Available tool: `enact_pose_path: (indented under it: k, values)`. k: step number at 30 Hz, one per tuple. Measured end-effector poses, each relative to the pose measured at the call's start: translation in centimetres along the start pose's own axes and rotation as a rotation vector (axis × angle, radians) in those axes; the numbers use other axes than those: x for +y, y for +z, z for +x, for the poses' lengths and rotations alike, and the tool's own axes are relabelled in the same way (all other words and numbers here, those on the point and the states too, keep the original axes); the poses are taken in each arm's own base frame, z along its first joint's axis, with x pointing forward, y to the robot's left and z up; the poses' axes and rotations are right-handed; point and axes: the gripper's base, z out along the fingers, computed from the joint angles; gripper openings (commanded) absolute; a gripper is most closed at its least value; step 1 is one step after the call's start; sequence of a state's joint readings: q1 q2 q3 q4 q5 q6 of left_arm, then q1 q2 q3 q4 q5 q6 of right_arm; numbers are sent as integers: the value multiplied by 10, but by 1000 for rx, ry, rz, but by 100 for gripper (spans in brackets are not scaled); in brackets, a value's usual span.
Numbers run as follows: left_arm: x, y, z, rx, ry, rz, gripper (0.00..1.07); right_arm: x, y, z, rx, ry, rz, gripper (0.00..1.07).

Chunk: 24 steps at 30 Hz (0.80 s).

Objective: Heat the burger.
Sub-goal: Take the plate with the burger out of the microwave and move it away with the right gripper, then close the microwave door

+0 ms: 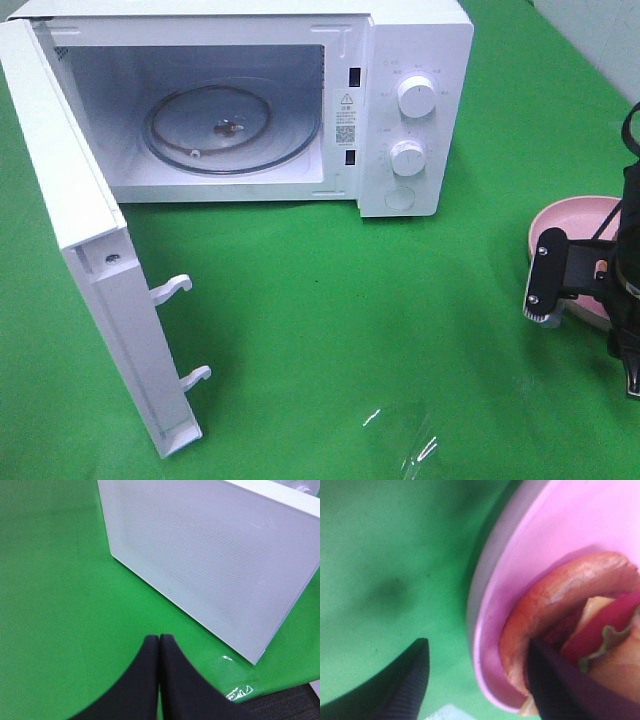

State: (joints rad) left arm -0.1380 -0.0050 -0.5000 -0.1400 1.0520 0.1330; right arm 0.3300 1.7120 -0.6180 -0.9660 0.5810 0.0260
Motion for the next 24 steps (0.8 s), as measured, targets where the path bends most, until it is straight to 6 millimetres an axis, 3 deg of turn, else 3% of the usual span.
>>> enact_pose_path:
  k: [15, 16, 24]
  values:
    - [0, 0, 0, 0, 0, 0, 0, -9, -33, -8, -266, 191, 16, 57]
    - [0, 0, 0, 0, 0, 0, 0, -11, -41, -10, -297, 306, -22, 57]
    - [0, 0, 0, 0, 0, 0, 0, -31, -69, -15, -288, 625, -142, 57]
